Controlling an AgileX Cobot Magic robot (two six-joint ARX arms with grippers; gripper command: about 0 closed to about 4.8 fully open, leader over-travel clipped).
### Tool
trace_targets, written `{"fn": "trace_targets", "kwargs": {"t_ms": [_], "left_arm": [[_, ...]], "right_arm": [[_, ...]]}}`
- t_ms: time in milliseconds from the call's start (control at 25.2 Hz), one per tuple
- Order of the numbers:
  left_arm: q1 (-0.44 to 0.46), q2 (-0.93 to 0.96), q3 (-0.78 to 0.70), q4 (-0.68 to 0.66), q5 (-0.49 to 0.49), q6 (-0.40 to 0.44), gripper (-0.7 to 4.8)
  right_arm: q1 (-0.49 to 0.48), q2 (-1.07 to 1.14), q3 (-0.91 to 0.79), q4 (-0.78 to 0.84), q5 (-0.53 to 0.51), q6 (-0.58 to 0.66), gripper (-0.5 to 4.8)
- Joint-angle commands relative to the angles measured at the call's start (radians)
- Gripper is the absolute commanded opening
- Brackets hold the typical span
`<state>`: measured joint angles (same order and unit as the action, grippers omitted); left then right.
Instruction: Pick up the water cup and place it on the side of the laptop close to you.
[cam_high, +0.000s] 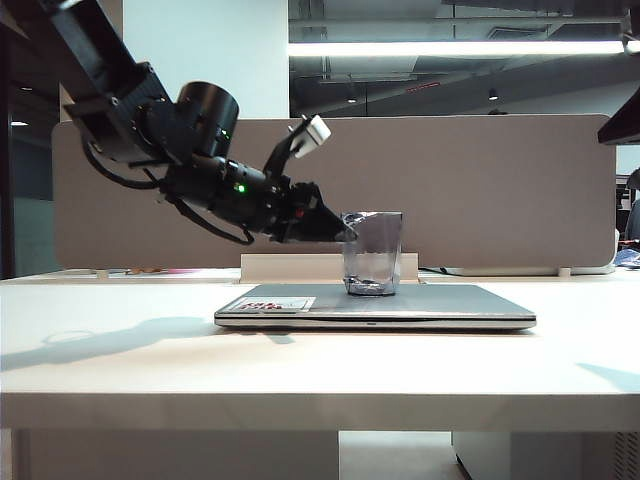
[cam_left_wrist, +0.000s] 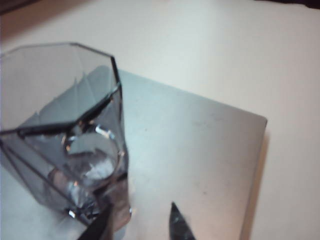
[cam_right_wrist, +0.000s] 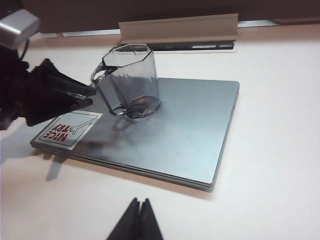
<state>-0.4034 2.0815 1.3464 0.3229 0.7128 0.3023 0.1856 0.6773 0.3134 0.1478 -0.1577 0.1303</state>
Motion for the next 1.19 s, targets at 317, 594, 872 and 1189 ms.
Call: {"fn": "trace_targets", "kwargs": {"t_ms": [317, 594, 872, 1189], "left_arm": [[-0.001, 0.029, 0.037, 0.044, -0.02, 0.005, 1.34], [-0.013, 0.061, 0.092, 0.023, -0.002, -0.002, 1.19], [-0.038, 0.061, 0.091, 0.023, 0.006, -0.002, 0.54], [-0.068, 0.07, 0.092, 0.027, -0.062, -0.003, 0.54]], "right_arm": [[0.0, -0.001, 0.004, 0.012, -0.002, -0.004, -0.09], [0.0, -0.001, 0.004, 0.006, 0.0, -0.004, -0.09], [0.0, -0.001, 0.004, 0.006, 0.0, -0.008, -0.09], [0.0, -0.001, 0.004, 0.005, 0.0, -0.008, -0.09]]}}
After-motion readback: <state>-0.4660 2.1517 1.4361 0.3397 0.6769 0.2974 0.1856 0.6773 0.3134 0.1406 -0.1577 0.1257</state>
